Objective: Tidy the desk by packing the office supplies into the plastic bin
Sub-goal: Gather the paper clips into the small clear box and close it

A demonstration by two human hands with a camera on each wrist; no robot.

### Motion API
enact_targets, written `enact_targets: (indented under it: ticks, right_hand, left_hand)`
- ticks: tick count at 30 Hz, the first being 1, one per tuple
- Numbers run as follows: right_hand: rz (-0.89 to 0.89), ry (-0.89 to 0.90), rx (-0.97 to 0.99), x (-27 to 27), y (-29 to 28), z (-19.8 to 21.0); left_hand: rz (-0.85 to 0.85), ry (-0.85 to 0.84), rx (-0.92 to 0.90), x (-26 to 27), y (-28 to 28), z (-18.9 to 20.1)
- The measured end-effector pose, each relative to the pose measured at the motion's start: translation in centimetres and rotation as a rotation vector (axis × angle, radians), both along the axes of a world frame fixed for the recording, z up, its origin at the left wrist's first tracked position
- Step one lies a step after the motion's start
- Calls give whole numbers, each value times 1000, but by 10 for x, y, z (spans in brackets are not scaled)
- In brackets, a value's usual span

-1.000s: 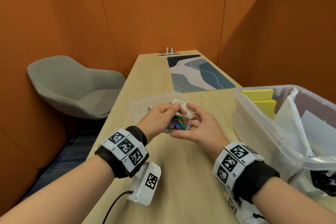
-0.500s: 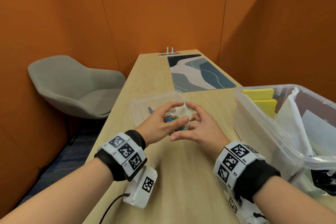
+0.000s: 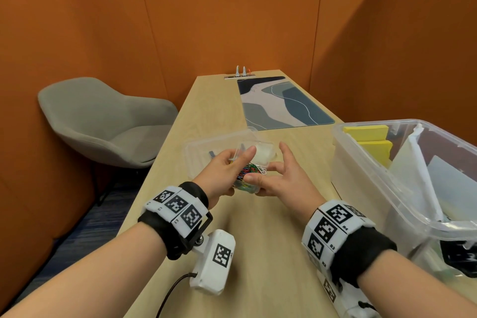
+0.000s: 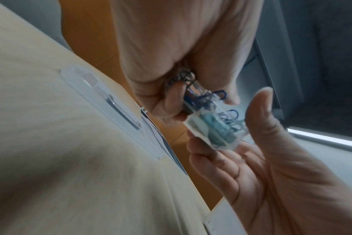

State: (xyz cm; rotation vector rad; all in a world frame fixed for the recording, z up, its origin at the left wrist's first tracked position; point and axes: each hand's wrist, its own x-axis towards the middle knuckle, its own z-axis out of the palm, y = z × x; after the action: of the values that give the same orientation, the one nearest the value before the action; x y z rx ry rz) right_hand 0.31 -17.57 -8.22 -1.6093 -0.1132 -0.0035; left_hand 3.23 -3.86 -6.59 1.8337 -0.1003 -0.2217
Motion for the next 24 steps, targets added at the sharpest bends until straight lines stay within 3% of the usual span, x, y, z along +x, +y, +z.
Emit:
enact_targets:
  ticks: [4,12,19,24]
  right_hand:
    - [79,22,-39,0,2,-2]
    - [68,48,-122,3,1,-5]
    - [11,69,-87,3,2,-5]
    - [-54,119,-33,4,-2,-5]
  left_hand:
    - [20,49,-8,2,-4,-2]
    - [-14,43,52,-6,-19,-5]
    - [24,107,-140,-6,-22,-5]
    - [28,211,-398,-10,-24,-1]
